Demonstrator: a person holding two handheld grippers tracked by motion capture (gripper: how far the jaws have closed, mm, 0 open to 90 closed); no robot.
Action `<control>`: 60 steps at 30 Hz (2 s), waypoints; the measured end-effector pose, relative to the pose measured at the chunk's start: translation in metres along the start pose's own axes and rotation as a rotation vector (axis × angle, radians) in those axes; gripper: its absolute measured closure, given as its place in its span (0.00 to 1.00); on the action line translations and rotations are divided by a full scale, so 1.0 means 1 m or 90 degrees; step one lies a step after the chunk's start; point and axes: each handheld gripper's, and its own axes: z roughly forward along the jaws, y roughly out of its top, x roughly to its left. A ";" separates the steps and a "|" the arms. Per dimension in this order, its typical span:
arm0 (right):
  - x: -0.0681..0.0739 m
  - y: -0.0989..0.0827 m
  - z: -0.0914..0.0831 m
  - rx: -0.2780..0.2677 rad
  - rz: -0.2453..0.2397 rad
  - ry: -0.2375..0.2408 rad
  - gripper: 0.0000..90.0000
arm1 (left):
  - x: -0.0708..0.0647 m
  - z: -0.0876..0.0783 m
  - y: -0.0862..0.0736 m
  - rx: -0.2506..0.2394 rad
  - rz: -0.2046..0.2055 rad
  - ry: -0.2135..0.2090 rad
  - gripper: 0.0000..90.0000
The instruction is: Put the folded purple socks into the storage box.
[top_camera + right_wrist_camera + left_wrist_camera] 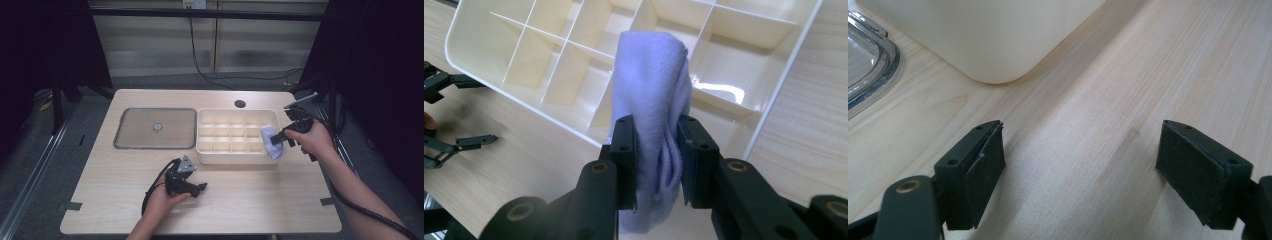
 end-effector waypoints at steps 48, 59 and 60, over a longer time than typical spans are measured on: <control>-0.024 0.011 0.031 0.036 -0.016 -0.062 0.80 | 0.000 0.000 0.000 0.001 -0.003 0.000 0.21; -0.020 0.010 0.034 0.055 -0.024 -0.076 0.80 | 0.000 0.000 0.000 -0.001 -0.002 -0.001 0.21; -0.020 0.010 0.035 0.055 -0.023 -0.077 0.80 | 0.000 0.000 0.000 0.000 -0.002 -0.001 0.21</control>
